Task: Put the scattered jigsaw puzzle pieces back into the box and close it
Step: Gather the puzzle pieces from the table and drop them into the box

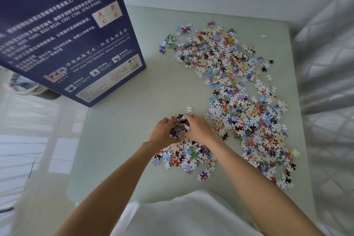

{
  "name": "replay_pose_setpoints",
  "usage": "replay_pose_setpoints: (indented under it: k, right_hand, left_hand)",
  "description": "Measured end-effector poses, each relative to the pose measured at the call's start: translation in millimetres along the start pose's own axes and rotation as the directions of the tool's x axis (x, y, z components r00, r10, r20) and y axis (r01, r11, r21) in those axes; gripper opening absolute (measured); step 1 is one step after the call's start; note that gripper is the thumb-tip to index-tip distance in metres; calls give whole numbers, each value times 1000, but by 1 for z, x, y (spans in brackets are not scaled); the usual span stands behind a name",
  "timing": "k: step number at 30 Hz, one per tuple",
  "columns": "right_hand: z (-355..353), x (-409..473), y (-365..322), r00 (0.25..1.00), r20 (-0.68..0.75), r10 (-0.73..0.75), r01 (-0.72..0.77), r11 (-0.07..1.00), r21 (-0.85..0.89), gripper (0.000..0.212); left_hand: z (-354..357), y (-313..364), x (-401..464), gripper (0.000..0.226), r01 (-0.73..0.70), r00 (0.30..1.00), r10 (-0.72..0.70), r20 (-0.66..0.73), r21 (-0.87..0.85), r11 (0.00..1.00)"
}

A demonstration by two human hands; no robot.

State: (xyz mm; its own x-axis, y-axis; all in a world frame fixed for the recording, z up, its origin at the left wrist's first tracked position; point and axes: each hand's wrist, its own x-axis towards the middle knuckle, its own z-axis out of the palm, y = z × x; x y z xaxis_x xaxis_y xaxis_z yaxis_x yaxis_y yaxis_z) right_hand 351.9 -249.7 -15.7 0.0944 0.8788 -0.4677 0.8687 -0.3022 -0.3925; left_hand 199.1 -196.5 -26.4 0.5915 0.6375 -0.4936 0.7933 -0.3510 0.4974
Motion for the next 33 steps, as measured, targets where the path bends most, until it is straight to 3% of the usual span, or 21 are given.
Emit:
replay_pose_setpoints:
  k: [4,6,12,16,26,30,33]
  right_hand:
    - [4,1,-3,997,-72,-2,-2,998,-57,47]
    - [2,0,-1,998,-68,14,-16,999,-40,41]
    - [-13,-11,16,988,-133,72,-50,986,161,33]
    - [-18,-17,25,973,-211,91,-53,982,181,33]
    - [-27,-32,16,966,-249,66,-53,997,59,29]
    - [-35,-46,12,968,-251,1,-36,990,-136,25]
    - [-49,-60,7,961,-273,-45,-6,983,-183,23]
  left_hand:
    - [7,2,-10,103,-19,999,17,36,70,997]
    - [11,4,-13,103,-18,1000,16,15,96,995]
    - [8,5,-11,65,3,997,-1,-74,25,1000]
    - [1,0,-10,38,10,993,-13,-120,-24,1000]
    - [-14,-14,-14,26,37,981,-50,-188,-75,997]
    - [-21,-24,-21,26,40,990,-47,-135,-51,998]
    - [-30,-26,-31,28,18,982,-34,-185,-86,996]
